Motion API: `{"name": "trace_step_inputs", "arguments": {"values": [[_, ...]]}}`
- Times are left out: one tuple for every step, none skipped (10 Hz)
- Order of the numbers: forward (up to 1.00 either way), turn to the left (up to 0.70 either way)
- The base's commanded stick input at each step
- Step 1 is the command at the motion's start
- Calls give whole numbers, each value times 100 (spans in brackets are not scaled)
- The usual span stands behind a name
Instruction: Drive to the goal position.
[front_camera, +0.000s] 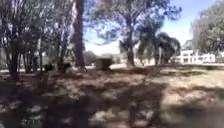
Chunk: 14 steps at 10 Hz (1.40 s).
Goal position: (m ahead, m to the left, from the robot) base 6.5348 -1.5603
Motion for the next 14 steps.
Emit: {"name": "trace_step_inputs", "arguments": {"values": [[70, 0], [70, 0], [70, -16], [70, -30], [70, -35], [70, -10], [70, 0], [70, 0], [70, 0], [70, 0], [70, -22], [70, -35], [70, -35], [70, -35]]}}
